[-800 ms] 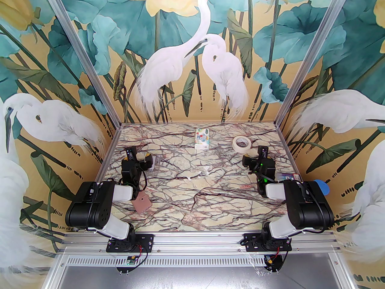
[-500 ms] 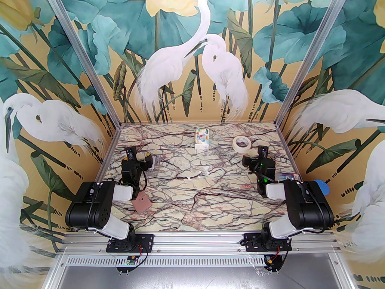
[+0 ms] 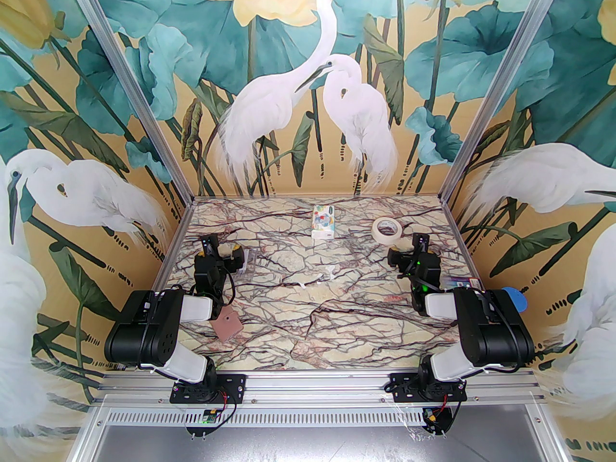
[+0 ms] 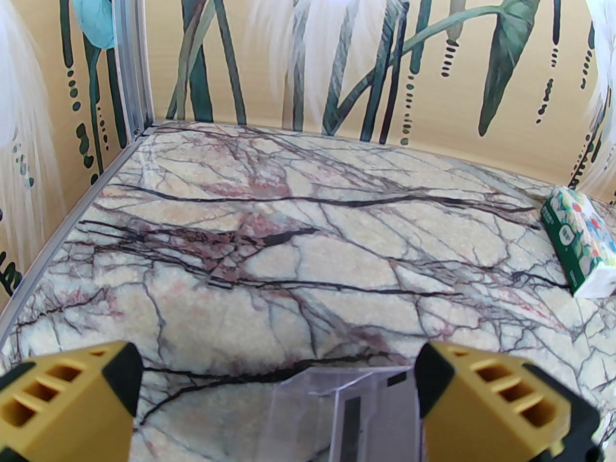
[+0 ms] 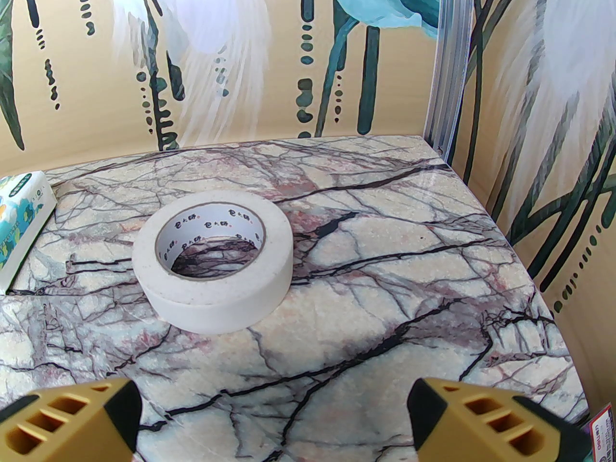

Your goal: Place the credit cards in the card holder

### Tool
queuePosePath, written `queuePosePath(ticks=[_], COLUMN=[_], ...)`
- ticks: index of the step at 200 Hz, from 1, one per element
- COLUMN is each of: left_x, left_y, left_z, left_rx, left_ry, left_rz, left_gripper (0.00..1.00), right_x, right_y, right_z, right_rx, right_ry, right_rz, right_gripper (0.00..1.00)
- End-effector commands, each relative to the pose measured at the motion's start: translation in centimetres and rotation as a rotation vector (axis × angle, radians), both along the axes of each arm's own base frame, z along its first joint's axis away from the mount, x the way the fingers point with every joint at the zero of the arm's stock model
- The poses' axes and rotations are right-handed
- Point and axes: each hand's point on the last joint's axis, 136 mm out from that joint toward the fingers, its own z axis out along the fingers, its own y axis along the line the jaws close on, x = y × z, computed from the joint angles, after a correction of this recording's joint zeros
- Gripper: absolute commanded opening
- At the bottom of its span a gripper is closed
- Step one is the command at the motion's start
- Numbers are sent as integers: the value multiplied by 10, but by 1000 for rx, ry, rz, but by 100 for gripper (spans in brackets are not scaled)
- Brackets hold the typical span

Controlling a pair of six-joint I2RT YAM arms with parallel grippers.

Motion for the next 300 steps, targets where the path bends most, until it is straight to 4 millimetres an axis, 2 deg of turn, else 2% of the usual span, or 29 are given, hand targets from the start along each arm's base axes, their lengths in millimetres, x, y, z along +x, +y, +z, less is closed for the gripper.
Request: queuePosePath(ticks=[1,108,126,137,147,160,170,188,201,217,235,250,269,289,300], left_x=[0,1,-1,-11,-16,-23,-26,-29,-32,-34,-40,-47,-65,-89,-104], left_y=[0,0,6,11,1,-2,-10,-5,-6,-14,-32,-51,-69,-77,-80], left_z=[1,2,3,10,22,40,55,84,87,92,100,117,133,142,148], left_rx=[-8,-11,-7,-5,18,93,125,-21,-111,-196,-334,-436,-489,-510,-524], left_ry=[-3,-5,-14,-49,-102,-112,-104,-105,-45,31,110,161,265,350,378], left_rz=[-7,-6,28,83,30,102,90,150,165,116,9,-98,-179,-215,-230], left_gripper=[100,100,100,100,100,99,100,100,100,100,100,99,96,93,94], right_x=[5,5,5,5,5,5,5,5,4,3,-2,-9,-18,-25,-27], right_y=[2,2,2,2,2,2,1,2,-3,-9,-9,-3,12,16,30], right_z=[9,9,9,9,9,9,9,9,11,30,56,81,107,114,122], right_rx=[-2,-1,-1,-1,-1,-1,-1,-1,-6,-21,-9,82,224,352,384], right_ry=[-20,-18,-18,-18,-18,-19,-19,-18,-19,-3,-7,-41,-69,30,79], right_rz=[16,16,16,17,16,17,15,16,-16,-66,-86,-74,-26,-59,10], right_gripper=[99,99,99,99,99,99,99,99,99,99,99,99,99,99,99])
